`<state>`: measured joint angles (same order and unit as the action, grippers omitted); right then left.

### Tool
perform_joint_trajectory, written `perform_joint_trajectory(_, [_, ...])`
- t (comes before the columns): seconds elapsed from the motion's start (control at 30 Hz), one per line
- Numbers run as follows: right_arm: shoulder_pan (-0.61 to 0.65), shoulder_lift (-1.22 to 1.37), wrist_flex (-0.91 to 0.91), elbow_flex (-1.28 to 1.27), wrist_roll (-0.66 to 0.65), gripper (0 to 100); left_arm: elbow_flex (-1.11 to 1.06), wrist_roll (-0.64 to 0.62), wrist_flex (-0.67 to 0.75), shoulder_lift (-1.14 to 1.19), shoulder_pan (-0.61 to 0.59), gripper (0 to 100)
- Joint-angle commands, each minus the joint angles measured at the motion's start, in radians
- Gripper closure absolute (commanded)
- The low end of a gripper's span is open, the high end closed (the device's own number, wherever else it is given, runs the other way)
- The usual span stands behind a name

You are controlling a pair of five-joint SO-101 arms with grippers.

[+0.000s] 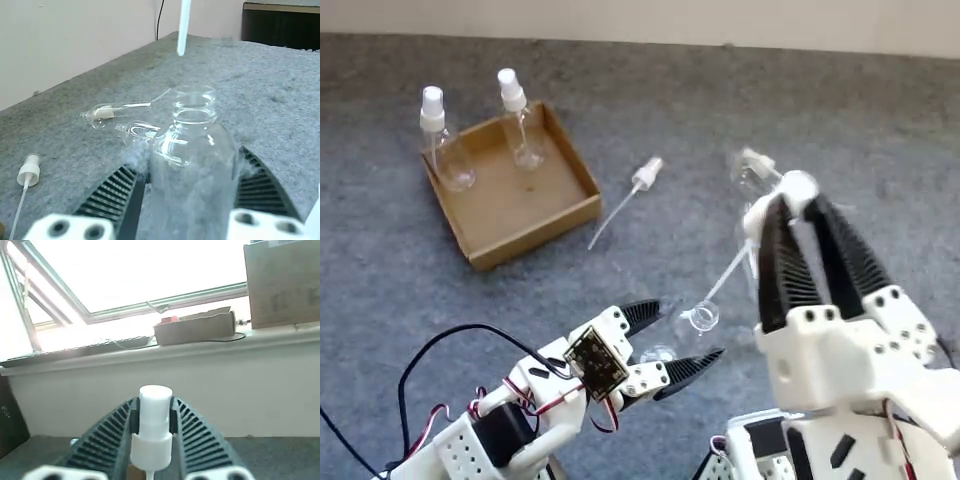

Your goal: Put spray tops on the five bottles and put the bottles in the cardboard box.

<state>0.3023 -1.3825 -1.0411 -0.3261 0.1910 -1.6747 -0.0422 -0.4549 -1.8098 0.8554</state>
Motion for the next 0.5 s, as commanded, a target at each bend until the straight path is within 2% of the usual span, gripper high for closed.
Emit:
perform_joint_trajectory(0.0, [0.041,-0.015,0.031,-0.039,0.005,99.1,-0.019,-0.003,0.000,-0.015,0.015,85])
perform_joint_trajectory(0.23, [0.041,-0.054,0.031,-0.090,0.002,99.1,-0.018,-0.002,0.002,-0.015,0.015,85])
perform_joint_trajectory(0.37, [0.041,-0.054,0.033,-0.087,-0.091,99.1,-0.018,-0.002,0.002,-0.015,0.015,85])
perform_joint_trajectory(0.47, [0.041,-0.054,0.033,-0.085,-0.094,99.1,-0.018,-0.002,0.002,-0.015,0.015,85])
